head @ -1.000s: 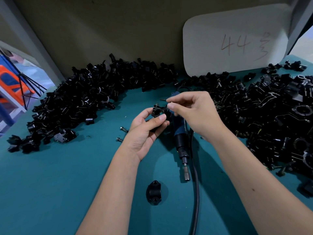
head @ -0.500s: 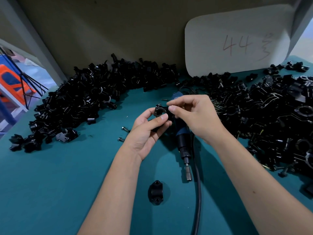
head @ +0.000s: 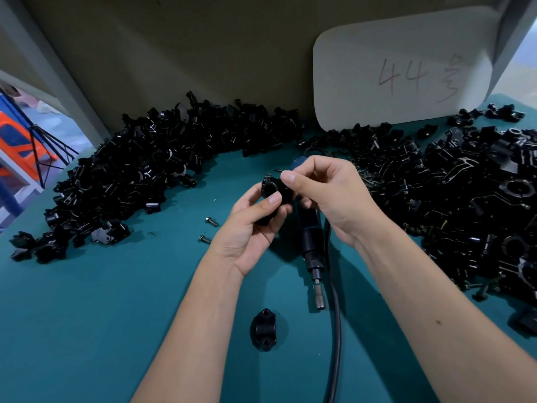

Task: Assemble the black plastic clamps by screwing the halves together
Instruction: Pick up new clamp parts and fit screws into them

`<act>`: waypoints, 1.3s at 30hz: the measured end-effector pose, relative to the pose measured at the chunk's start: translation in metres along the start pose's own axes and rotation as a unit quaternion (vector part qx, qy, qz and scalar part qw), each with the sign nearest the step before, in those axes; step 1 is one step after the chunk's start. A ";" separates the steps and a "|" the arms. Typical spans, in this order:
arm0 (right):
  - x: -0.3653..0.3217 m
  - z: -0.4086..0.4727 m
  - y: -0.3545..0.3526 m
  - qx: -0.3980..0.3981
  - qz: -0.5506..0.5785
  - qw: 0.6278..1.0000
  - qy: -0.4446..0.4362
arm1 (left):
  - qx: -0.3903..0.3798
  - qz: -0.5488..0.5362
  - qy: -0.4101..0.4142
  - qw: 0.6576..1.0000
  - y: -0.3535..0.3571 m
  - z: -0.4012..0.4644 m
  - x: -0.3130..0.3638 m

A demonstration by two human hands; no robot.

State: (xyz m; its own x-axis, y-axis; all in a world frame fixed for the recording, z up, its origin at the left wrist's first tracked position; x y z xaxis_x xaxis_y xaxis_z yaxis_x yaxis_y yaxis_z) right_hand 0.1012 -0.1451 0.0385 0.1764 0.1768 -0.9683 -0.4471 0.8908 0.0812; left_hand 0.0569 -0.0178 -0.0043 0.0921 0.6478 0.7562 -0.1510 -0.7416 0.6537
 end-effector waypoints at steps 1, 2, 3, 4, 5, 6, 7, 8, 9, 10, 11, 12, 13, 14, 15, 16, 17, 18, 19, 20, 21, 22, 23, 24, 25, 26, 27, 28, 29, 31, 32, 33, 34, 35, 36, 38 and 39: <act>0.001 -0.001 0.001 -0.012 0.018 1.000 0.006 | -0.002 -0.002 0.000 1.000 0.001 0.000 0.000; 0.002 -0.002 0.004 -0.033 0.045 0.998 0.013 | -0.004 -0.007 0.001 1.000 0.002 0.000 0.000; 0.003 -0.003 0.008 -0.052 0.069 0.996 0.021 | -0.003 -0.014 0.001 1.000 0.002 0.000 0.000; 0.002 -0.004 0.009 -0.061 0.080 0.995 0.025 | -0.001 -0.018 0.000 1.000 0.002 0.000 0.000; 0.001 -0.004 0.009 -0.057 0.076 0.995 0.023 | 0.001 -0.017 -0.001 1.000 0.002 0.000 -0.001; -0.001 -0.004 0.007 -0.043 0.064 0.997 0.018 | 0.001 -0.015 -0.002 1.000 0.002 0.000 -0.001; -0.002 -0.003 0.004 -0.026 0.048 0.998 0.013 | 0.001 -0.012 -0.003 1.000 0.003 0.000 -0.002; -0.003 -0.002 0.002 -0.009 0.031 0.999 0.008 | 0.002 -0.010 -0.005 1.000 0.003 0.000 -0.003; -0.003 -0.002 0.000 0.004 0.018 1.000 0.005 | 0.003 -0.010 -0.006 1.000 0.004 0.000 -0.003; -0.002 -0.002 -0.002 0.011 0.011 1.000 0.004 | 0.004 -0.009 -0.008 1.000 0.004 0.000 -0.004; -0.001 -0.002 -0.002 0.010 0.014 1.000 0.005 | 0.003 -0.010 -0.008 1.000 0.004 0.000 -0.005; 0.000 -0.003 -0.002 -0.002 0.026 1.000 0.009 | 0.002 -0.012 -0.008 1.000 0.004 0.000 -0.004; 0.001 -0.004 0.001 -0.019 0.041 0.999 0.015 | 0.001 -0.016 -0.008 1.000 0.004 0.000 -0.004; 0.002 -0.004 0.003 -0.032 0.050 0.998 0.019 | 0.002 -0.020 -0.008 1.000 0.003 0.000 -0.004; 0.001 -0.005 0.004 -0.034 0.051 0.998 0.019 | 0.005 -0.020 -0.009 1.000 0.002 0.000 -0.003; 0.001 -0.004 0.003 -0.023 0.042 0.999 0.013 | 0.007 -0.018 -0.009 1.000 0.002 0.000 -0.003; 0.000 -0.003 0.001 -0.002 0.028 1.000 0.005 | 0.007 -0.014 -0.010 1.000 0.002 0.000 -0.004; -0.001 -0.003 -0.001 0.024 0.009 1.000 -0.006 | 0.006 -0.011 -0.011 1.000 0.002 0.000 -0.004; -0.002 -0.003 -0.003 0.047 -0.009 0.999 -0.013 | 0.006 -0.009 -0.010 1.000 0.003 0.000 -0.004; -0.002 -0.003 -0.005 0.059 -0.019 0.998 -0.017 | 0.006 -0.009 -0.009 1.000 0.003 0.001 -0.004; -0.001 -0.003 -0.004 0.055 -0.014 0.998 -0.018 | 0.006 -0.010 -0.007 1.000 0.003 0.001 -0.004; 0.000 -0.003 -0.001 0.032 0.005 0.999 -0.017 | 0.006 -0.011 -0.005 1.000 0.003 0.001 -0.004; 0.000 -0.003 0.004 0.005 0.024 1.000 -0.012 | 0.006 -0.015 -0.004 1.000 0.002 0.001 -0.003; -0.001 -0.003 0.006 -0.011 0.031 0.999 -0.010 | 0.007 -0.020 -0.004 1.000 0.002 0.001 -0.003; -0.002 -0.003 0.006 -0.016 0.027 0.999 -0.011 | 0.008 -0.023 -0.006 1.000 0.001 0.001 -0.003; -0.003 -0.003 0.005 -0.010 0.018 1.000 -0.013 | 0.008 -0.021 -0.008 1.000 0.000 0.000 -0.004; -0.004 -0.003 0.002 0.003 0.006 1.000 -0.018 | 0.007 -0.014 -0.009 1.000 0.000 0.000 -0.004; -0.006 -0.003 0.000 0.017 -0.009 0.999 -0.026 | 0.004 -0.007 -0.010 1.000 0.001 0.000 -0.005; -0.006 -0.003 -0.002 0.026 -0.018 0.999 -0.033 | 0.001 -0.001 -0.011 1.000 0.001 0.000 -0.005; -0.007 -0.004 0.000 0.013 -0.008 0.999 -0.032 | -0.003 0.003 -0.011 1.000 0.003 0.001 -0.006; -0.007 -0.005 0.003 -0.010 0.008 1.000 -0.023 | -0.003 -0.001 -0.010 1.000 0.003 0.001 -0.005; -0.007 -0.005 0.006 -0.032 0.024 0.999 -0.015 | -0.004 -0.008 -0.009 1.000 0.003 0.001 -0.005; -0.006 -0.006 0.009 -0.048 0.036 0.998 -0.010 | -0.005 -0.014 -0.007 1.000 0.002 0.001 -0.004; -0.005 -0.006 0.010 -0.054 0.048 0.997 -0.006 | -0.006 -0.018 -0.006 1.000 0.002 0.001 -0.004; -0.005 -0.006 0.010 -0.049 0.056 0.997 -0.003 | -0.008 -0.018 -0.006 1.000 0.002 0.000 -0.004; -0.005 -0.007 0.009 -0.023 0.066 0.998 0.004 | -0.013 -0.011 -0.006 1.000 0.003 0.000 -0.004; -0.004 -0.007 0.009 -0.010 0.072 0.997 0.013 | -0.017 -0.007 -0.002 1.000 0.004 0.000 -0.003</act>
State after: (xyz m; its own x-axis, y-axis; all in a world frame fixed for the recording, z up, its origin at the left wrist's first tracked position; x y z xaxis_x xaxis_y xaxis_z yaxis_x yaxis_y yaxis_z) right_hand 0.0903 -0.1402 0.0417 0.0869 0.2922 -0.9524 -0.4828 0.8486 0.2163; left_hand 0.0557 -0.0231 -0.0038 0.0989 0.6570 0.7474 -0.1827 -0.7263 0.6627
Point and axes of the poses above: each hand's wrist, its own z-axis towards the middle knuckle, its own y-axis out of the palm, x = y × z, the point moved 8 cm from there along z, towards the middle knuckle, and after that the axes turned 7 degrees about -x, right-handed, at the moved point
